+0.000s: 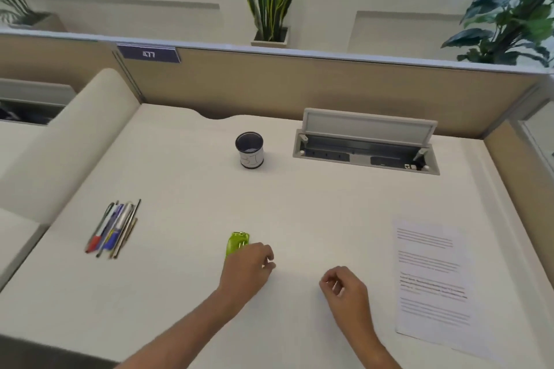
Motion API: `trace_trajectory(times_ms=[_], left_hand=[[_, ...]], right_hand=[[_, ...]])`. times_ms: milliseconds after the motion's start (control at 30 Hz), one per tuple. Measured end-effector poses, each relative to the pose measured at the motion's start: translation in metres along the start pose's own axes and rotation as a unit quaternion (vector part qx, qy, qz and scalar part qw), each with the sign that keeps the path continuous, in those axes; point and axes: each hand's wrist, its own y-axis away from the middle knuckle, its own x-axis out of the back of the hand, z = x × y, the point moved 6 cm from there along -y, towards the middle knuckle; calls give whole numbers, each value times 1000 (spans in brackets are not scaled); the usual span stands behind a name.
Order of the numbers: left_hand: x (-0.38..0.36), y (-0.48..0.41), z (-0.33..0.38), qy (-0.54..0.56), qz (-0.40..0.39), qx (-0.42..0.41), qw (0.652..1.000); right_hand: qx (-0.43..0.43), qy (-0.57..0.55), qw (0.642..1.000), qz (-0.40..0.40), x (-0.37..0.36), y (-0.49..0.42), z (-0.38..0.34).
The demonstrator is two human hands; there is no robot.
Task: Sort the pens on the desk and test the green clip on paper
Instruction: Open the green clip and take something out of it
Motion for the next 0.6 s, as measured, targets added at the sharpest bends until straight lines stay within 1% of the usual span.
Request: trace_trajectory(times_ms=[67, 133, 267, 333, 400, 600], left_hand=[[13, 4, -24, 13, 26, 21, 999], [23, 7, -41, -1, 41, 18, 999], [33, 12, -62, -62, 47, -32, 996], [36, 8, -75, -71, 33, -38, 996], [36, 0, -90, -57, 10, -38, 998], [36, -22, -111, -60, -47, -90, 993]], right_hand=[[5, -3, 1000, -18, -29, 1, -20], [7, -9, 1000, -25, -54, 1, -38], [-2, -10, 999, -34, -94, -2, -65], [-12, -9, 999, -37, -110, -4, -72], [-23, -7, 999, -37, -123, -7, -78], [-77, -33, 996, -32, -160, -13, -82]])
